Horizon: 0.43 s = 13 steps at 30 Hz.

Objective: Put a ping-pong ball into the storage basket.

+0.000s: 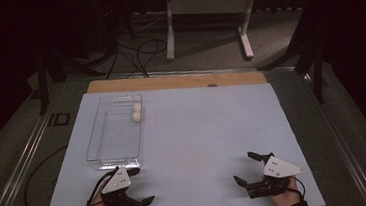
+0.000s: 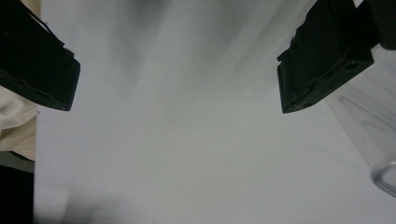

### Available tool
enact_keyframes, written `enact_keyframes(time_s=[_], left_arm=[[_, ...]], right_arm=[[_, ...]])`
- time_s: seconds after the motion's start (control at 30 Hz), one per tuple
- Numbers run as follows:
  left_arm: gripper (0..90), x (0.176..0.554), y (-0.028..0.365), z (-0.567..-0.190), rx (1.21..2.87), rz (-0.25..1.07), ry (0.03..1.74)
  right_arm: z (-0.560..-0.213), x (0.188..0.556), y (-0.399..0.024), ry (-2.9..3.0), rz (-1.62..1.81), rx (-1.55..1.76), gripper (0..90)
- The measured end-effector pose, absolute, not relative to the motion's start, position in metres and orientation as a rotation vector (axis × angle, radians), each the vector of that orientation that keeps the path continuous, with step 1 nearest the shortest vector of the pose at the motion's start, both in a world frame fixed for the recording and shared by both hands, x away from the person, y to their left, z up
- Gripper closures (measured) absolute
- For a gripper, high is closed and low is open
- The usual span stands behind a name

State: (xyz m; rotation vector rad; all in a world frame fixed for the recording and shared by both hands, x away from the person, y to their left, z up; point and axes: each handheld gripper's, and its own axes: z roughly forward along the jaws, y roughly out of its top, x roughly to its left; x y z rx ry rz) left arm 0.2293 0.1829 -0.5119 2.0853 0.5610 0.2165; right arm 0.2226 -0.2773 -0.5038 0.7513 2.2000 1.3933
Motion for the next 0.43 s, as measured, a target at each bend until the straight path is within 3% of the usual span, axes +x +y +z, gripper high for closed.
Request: enact_keyframes(time_s=[0.43], left_arm=[[0.2,0.2294,0.1835,-0.5118,2.065,0.231,0.571]], right_arm=[[-0.5034,0.223,-0.2775,2.195,1.382,0.756,8.8]])
